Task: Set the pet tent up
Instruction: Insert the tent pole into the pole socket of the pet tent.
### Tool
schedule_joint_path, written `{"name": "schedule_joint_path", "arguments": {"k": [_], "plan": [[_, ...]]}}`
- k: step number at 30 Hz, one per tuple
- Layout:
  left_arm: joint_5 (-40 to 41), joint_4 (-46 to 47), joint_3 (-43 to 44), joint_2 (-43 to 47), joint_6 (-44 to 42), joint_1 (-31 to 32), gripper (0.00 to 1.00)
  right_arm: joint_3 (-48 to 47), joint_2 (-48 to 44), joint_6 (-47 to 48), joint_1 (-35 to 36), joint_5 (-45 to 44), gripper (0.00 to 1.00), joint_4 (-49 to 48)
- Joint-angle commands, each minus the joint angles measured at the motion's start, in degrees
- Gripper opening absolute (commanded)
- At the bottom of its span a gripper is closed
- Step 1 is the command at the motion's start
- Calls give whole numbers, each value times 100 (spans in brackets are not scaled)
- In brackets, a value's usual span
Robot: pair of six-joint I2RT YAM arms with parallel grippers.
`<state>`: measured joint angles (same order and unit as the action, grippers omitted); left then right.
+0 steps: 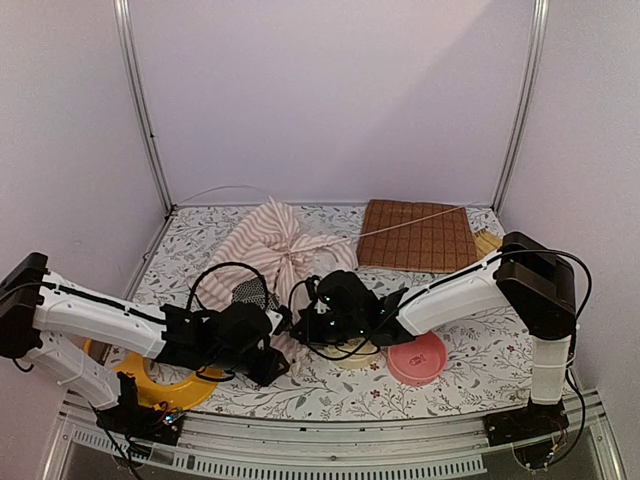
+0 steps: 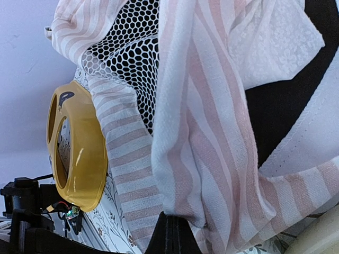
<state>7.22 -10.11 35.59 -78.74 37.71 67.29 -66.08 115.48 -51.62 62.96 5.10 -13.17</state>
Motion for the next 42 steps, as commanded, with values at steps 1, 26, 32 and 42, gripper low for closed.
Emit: {"name": "schedule_joint_path", "arguments": {"k": [1, 26, 32, 42], "plan": [[-91, 156, 248, -343, -47, 38, 24, -116, -34, 104, 4, -167, 0, -151], [-426, 966, 55, -739, 579, -186, 23, -106, -43, 90, 6, -176, 0, -158], [-268, 798, 104, -861, 621, -200, 19, -98, -68, 95, 1, -181, 0, -142], [-290, 971, 86, -789, 658, -199, 0, -98, -70, 115, 6, -203, 0, -116]]}}
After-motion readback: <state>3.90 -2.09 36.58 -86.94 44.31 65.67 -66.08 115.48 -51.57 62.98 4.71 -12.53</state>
